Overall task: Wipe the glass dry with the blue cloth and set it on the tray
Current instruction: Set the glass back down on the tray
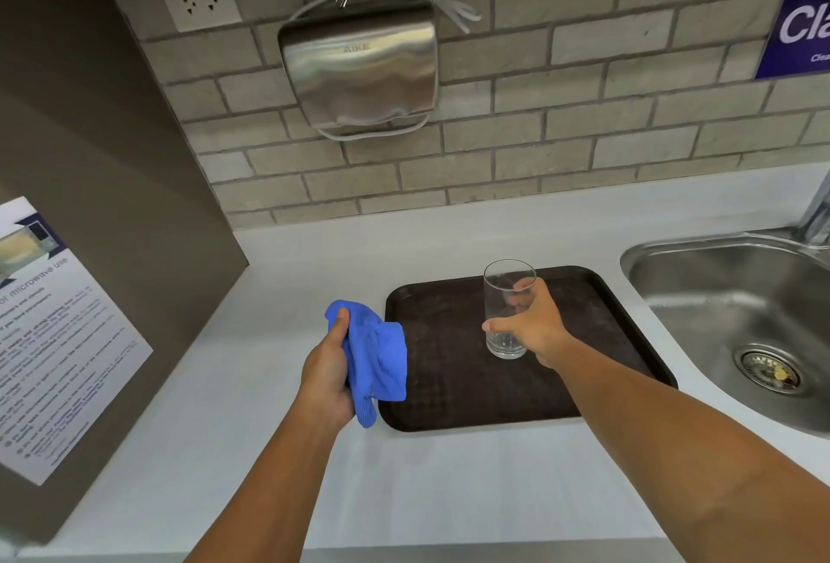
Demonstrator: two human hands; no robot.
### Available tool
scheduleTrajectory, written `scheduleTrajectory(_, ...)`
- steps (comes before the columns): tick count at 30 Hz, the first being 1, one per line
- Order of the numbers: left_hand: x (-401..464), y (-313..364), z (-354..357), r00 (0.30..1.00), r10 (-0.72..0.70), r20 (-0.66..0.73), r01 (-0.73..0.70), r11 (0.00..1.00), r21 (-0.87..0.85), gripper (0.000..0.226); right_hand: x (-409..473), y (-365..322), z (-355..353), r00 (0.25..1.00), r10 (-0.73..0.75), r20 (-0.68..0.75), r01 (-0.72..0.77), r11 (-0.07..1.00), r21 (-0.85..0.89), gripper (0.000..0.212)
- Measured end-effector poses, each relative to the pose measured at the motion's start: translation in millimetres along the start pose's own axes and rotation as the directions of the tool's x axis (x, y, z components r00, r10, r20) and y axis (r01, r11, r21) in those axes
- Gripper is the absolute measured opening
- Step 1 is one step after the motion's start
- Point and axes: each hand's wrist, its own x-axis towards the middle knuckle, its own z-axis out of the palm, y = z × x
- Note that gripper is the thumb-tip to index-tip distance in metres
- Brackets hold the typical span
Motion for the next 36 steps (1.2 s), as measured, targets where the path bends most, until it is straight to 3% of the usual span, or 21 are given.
scheduleTrajectory(27, -4.4, -4.7, 9.4, 1.000, -0.001, 0.028, -0.001, 0.997, 0.071, 0.037, 0.1, 2.6, 2.6, 1.000, 0.013, 0.009, -0.012, 0.997, -0.079, 0.090)
scheduleTrajectory(33, -5.1, -5.9, 12.5, 0.999, -0.009, 0.047, 0.009, 1.000, -0.001, 0.034, -5.3, 0.3, -1.6, 1.000, 0.015, 0.025, -0.015, 1.000, -0.001, 0.118)
scheduleTrajectory(35, -3.7, -6.7, 13.5, 0.999, -0.001, 0.037, 0.000, 1.000, 0.007, 0.031, -18.3, -4.4, 0.0, 0.999, -0.006, -0.045, 0.008, 0.999, 0.050, 0.116)
scheduleTrajectory(36, -3.4, -6.7, 13.8, 0.999, 0.004, 0.033, -0.005, 1.000, 0.021, 0.031, -28.1, -7.0, 3.4, 0.991, -0.034, -0.128, 0.042, 0.997, 0.059, 0.103)
